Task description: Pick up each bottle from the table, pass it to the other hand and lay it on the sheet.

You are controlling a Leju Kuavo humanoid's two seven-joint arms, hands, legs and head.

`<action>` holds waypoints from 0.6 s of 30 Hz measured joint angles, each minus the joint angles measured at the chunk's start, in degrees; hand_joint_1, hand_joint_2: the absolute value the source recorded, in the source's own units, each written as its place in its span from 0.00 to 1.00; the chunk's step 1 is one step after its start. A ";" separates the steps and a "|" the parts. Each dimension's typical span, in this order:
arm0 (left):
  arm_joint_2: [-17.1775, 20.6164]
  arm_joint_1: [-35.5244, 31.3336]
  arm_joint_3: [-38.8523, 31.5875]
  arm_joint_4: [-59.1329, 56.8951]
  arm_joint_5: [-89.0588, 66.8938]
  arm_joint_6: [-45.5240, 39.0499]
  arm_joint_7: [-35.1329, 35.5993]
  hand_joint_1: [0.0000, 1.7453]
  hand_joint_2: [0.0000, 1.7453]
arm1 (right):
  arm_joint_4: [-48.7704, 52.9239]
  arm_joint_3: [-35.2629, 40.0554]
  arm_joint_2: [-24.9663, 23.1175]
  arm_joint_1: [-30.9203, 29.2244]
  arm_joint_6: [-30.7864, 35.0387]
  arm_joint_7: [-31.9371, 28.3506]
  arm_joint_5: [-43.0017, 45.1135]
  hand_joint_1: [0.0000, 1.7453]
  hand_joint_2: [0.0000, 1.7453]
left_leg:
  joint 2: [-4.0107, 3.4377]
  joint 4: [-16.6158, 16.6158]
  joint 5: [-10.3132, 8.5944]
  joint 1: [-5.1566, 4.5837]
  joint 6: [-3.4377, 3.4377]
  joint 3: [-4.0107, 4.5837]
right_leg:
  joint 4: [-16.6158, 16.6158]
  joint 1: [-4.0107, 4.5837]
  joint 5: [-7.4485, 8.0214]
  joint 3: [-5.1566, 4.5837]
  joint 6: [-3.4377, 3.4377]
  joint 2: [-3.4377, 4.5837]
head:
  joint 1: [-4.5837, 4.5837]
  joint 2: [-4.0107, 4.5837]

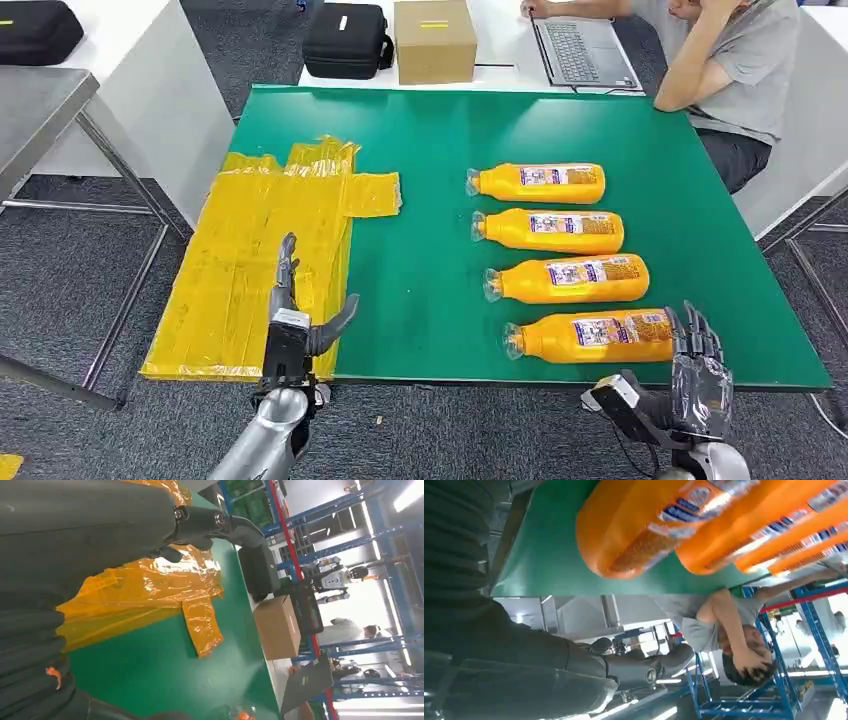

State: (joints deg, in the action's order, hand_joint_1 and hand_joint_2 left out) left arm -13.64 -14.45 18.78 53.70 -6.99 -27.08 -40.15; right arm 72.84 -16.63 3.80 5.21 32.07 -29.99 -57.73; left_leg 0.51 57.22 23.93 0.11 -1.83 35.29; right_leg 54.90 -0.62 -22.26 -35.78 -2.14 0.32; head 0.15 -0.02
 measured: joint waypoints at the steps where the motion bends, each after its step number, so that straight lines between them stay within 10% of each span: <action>1: 0.00 -0.03 0.22 -0.18 0.24 0.18 0.00 0.00 1.00 | -1.31 -0.02 0.28 -0.51 0.76 -0.11 -0.68 0.00 1.00 | 0.02 0.00 0.00 0.00 0.00 0.00 | 0.00 0.00 0.00 0.00 0.00 0.00 | 0.00 0.00; 18: -0.07 -1.62 3.58 -2.12 1.51 -0.09 0.00 0.00 1.00 | -9.04 3.43 1.81 -0.98 4.76 3.26 -9.31 0.00 1.00 | 0.03 0.00 0.00 0.00 0.00 0.01 | 0.00 0.00 0.00 0.01 0.00 -0.01 | -0.02 0.00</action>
State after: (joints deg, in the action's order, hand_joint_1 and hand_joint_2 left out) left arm -13.70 -16.07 22.36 51.58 -5.49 -27.17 -40.15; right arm 63.80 -13.20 5.62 4.22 36.83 -26.73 -67.04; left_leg 0.54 57.22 23.93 0.11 -1.83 35.30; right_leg 54.90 -0.62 -22.27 -35.77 -2.14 0.31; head 0.13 -0.02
